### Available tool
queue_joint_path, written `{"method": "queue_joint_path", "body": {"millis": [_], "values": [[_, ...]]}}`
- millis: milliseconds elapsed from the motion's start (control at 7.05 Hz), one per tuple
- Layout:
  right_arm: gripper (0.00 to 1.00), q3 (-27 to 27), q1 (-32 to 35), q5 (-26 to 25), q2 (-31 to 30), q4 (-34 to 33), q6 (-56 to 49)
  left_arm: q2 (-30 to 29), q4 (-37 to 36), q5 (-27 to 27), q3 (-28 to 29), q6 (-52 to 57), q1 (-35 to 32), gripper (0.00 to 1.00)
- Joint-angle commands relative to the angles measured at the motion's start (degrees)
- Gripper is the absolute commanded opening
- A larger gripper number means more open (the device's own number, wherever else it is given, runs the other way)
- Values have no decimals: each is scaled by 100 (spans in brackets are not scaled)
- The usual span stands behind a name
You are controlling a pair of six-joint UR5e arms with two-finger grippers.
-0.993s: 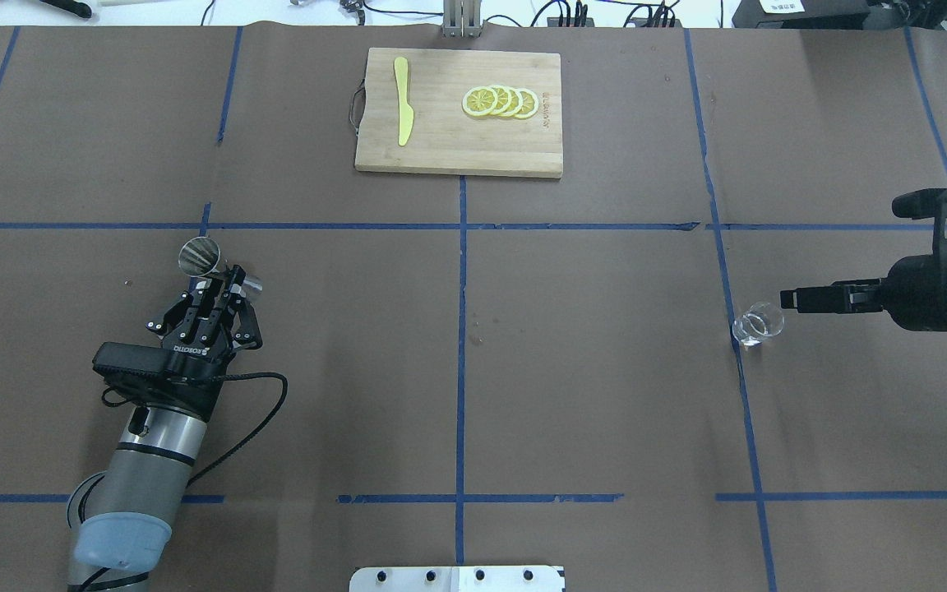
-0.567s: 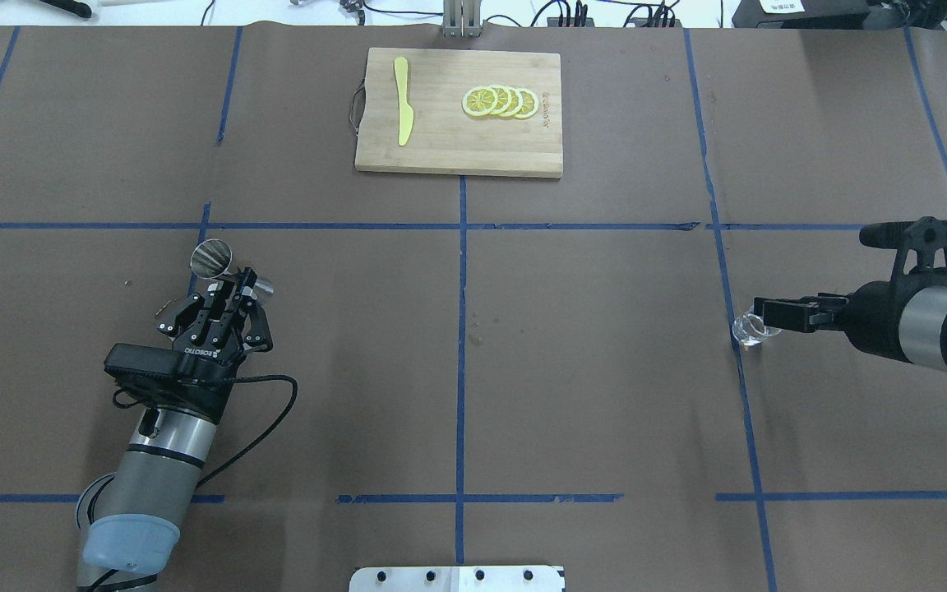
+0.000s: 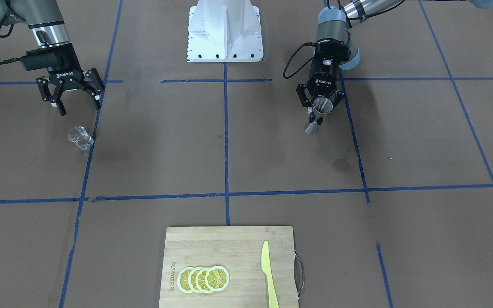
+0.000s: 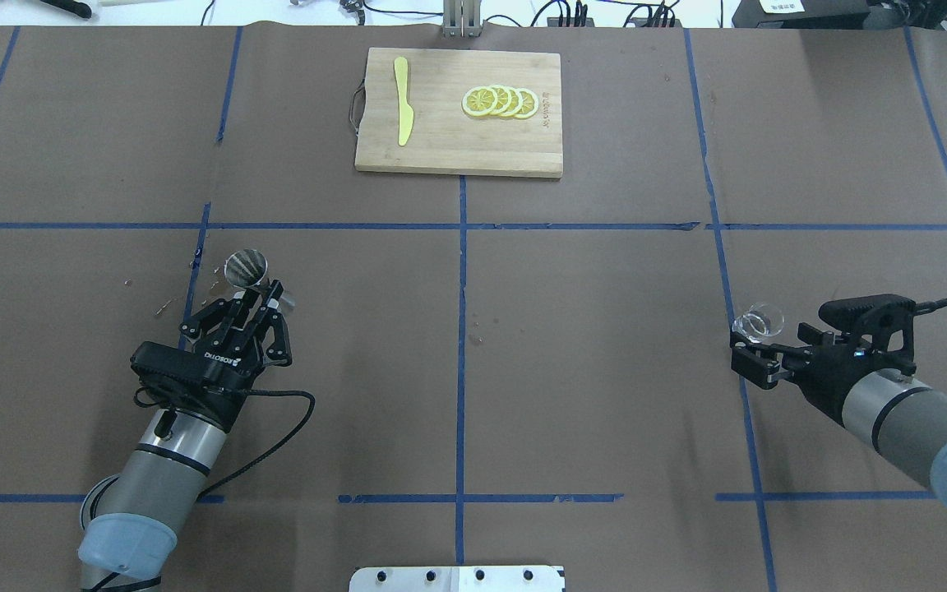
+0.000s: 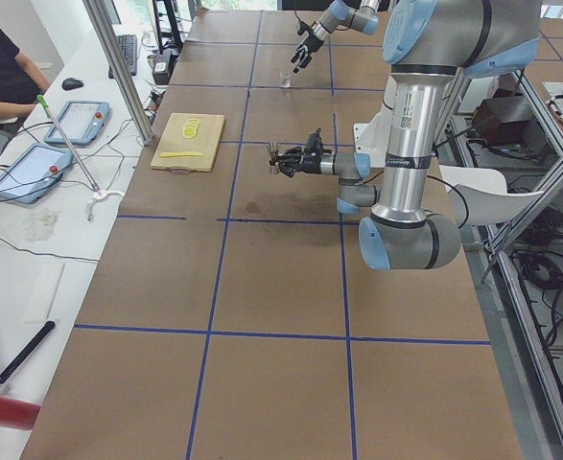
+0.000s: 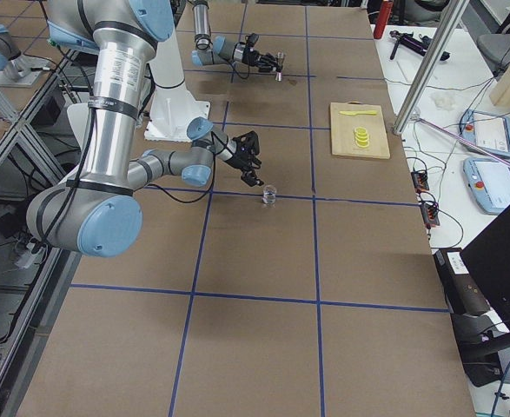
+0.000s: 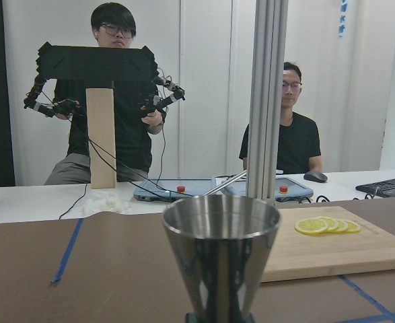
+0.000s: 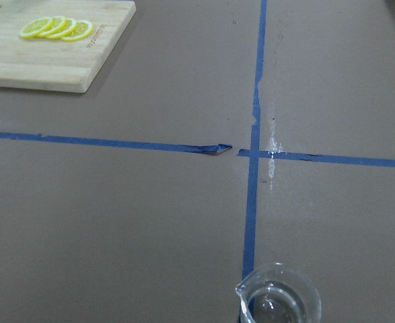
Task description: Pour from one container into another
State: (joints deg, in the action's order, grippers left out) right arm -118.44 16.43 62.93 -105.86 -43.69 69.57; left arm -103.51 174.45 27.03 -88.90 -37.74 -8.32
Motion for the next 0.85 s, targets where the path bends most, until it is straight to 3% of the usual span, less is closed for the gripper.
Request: {"method": "queue_joint_path", "body": {"millis": [0, 284, 709], "values": [[100, 40, -744, -1139, -75, -17, 519, -20, 151, 329, 39, 195, 50, 0], [100, 285, -1437, -2585, -84, -8, 1084, -264, 142, 321, 108, 1020, 68, 0], [100, 1084, -1564, -3662, 4, 45, 1433, -345, 194, 338, 136, 944, 68, 0]]}}
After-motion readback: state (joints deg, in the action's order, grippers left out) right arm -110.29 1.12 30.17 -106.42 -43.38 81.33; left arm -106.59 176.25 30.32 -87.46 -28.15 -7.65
